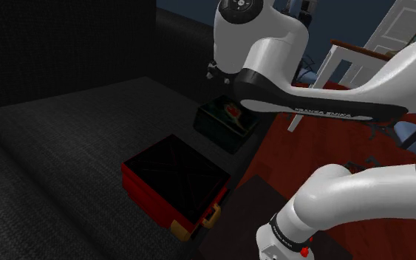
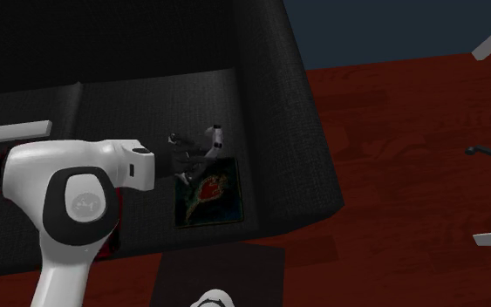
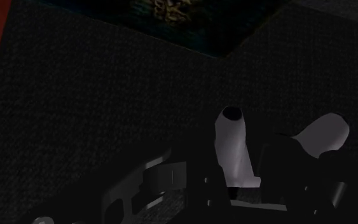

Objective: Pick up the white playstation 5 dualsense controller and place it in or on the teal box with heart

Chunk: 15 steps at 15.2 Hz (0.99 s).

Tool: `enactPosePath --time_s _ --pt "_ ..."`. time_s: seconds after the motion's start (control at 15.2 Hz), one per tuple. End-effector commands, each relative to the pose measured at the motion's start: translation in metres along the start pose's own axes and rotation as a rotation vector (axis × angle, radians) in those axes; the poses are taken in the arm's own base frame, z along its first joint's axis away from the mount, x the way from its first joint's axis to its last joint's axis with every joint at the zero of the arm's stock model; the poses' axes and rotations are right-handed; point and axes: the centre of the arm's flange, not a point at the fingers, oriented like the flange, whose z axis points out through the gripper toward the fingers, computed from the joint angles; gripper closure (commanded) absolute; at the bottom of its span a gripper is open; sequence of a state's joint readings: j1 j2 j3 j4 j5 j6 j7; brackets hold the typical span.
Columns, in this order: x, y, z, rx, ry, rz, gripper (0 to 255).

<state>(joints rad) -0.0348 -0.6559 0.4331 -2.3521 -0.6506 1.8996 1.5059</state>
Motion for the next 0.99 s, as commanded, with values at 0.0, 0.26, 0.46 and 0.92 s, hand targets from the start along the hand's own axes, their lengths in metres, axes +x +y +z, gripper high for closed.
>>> enactPosePath --time_s 0.0,0.26,0.46,0.92 --pt "-0.012 0.020 -0.014 -0.001 -0.001 0.000 255" --pt "-0.034 0.061 -0.038 -0.001 -0.001 0.000 255" --pt "-0.049 0.079 -0.046 -0.001 -0.001 0.000 255" --pt "-0.078 0.079 -0.023 -0.001 -0.001 0.000 255"
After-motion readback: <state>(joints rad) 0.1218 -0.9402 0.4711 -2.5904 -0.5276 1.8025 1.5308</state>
